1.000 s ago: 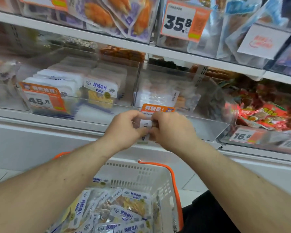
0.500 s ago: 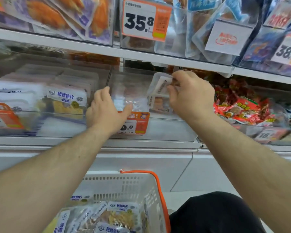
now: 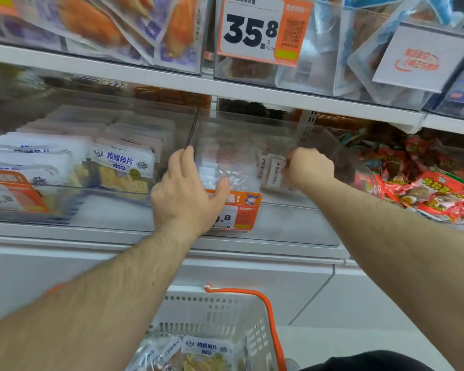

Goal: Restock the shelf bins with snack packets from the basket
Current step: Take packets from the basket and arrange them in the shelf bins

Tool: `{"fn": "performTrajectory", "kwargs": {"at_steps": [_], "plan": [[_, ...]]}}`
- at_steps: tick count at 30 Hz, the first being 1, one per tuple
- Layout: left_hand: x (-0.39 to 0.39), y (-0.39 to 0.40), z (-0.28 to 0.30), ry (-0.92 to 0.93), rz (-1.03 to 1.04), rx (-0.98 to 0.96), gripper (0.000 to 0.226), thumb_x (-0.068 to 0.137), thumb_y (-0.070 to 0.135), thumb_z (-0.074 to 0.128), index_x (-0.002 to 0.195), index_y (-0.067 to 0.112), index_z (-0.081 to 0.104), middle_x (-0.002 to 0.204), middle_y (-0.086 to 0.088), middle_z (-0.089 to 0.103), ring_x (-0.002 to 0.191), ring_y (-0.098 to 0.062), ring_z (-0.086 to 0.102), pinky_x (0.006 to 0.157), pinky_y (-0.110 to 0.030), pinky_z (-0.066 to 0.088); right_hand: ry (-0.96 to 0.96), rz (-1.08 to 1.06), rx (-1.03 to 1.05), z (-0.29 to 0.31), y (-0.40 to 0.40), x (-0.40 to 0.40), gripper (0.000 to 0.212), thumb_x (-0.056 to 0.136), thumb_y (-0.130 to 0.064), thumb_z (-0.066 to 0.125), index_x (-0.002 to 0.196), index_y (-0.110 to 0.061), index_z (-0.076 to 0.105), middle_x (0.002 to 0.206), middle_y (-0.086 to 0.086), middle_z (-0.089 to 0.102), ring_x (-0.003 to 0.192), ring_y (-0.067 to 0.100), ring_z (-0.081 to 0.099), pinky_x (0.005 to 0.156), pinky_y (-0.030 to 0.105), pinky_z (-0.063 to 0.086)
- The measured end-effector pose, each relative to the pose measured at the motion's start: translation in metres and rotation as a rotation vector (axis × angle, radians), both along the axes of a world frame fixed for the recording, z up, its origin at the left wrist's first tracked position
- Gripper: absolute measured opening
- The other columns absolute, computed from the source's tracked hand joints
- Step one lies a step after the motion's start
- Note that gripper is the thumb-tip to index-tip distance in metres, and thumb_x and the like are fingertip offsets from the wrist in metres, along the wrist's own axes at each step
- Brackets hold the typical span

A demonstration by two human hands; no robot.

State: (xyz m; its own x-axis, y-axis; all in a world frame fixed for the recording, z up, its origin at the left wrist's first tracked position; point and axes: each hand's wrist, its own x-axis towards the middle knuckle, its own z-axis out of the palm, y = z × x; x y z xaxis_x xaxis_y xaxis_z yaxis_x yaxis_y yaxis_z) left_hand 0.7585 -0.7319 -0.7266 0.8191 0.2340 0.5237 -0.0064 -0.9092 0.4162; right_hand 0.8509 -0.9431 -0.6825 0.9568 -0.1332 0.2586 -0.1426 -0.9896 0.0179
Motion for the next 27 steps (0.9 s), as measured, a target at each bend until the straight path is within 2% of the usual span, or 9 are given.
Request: {"fn": "performTrajectory", "kwargs": {"at_steps": [5,11,18,23,25,27], "plan": [[0.0,0.0,0.001,0.02,0.006,0.014,0.085,0.086,0.064,0.04,0.15,0.011,0.025,0.151,-0.006,0.035,0.121,-0.027,0.053,0.087,-0.04,0.047,0.038,0.032,-0.033,-0.007,0.006,0.018,0.011,0.094,-0.027,0.062,0.1,-0.018,0.06,0.088,0.005,0.058,0.077,0.024,0.055,0.065,0.033,0.045],[-0.001,0.001,0.001,0.029,0.003,0.021,0.085,0.086,0.064,0.041,0.151,0.011,0.024,0.152,-0.006,0.034,0.122,-0.027,0.053,0.088,-0.041,0.046,0.067,0.107,0.0,-0.011,0.008,0.032,0.014,0.094,-0.029,0.061,0.098,-0.016,0.062,0.087,0.005,0.061,0.075,0.023,0.06,0.067,0.035,0.055],[-0.002,0.001,0.003,0.054,-0.011,0.025,0.085,0.088,0.064,0.042,0.152,0.011,0.021,0.153,-0.005,0.03,0.123,-0.027,0.052,0.089,-0.041,0.046,0.057,0.156,0.036,-0.014,0.005,0.033,0.011,0.092,-0.025,0.063,0.095,-0.015,0.062,0.079,0.002,0.056,0.066,0.017,0.054,0.06,0.031,0.044],[-0.005,0.001,0.006,0.092,-0.034,0.022,0.085,0.09,0.064,0.039,0.153,0.012,0.016,0.156,-0.004,0.024,0.127,-0.026,0.049,0.093,-0.041,0.044,0.017,0.166,0.055,-0.01,0.005,0.024,0.018,0.091,-0.016,0.061,0.109,-0.014,0.06,0.095,0.006,0.06,0.078,0.023,0.057,0.064,0.032,0.046],[-0.005,0.002,0.008,0.098,-0.049,0.011,0.084,0.091,0.064,0.038,0.153,0.012,0.016,0.157,-0.004,0.023,0.127,-0.026,0.049,0.094,-0.041,0.044,-0.03,0.171,0.067,-0.004,0.007,0.016,0.028,0.089,-0.013,0.061,0.117,-0.013,0.058,0.104,0.01,0.06,0.085,0.027,0.058,0.067,0.032,0.047],[-0.006,0.004,0.009,0.121,-0.071,-0.009,0.083,0.092,0.064,0.036,0.153,0.013,0.014,0.158,-0.003,0.02,0.128,-0.026,0.048,0.096,-0.041,0.043,-0.107,0.177,0.118,0.003,0.013,0.003,0.029,0.089,-0.016,0.061,0.118,-0.013,0.059,0.111,0.012,0.061,0.092,0.029,0.06,0.071,0.032,0.046]]}}
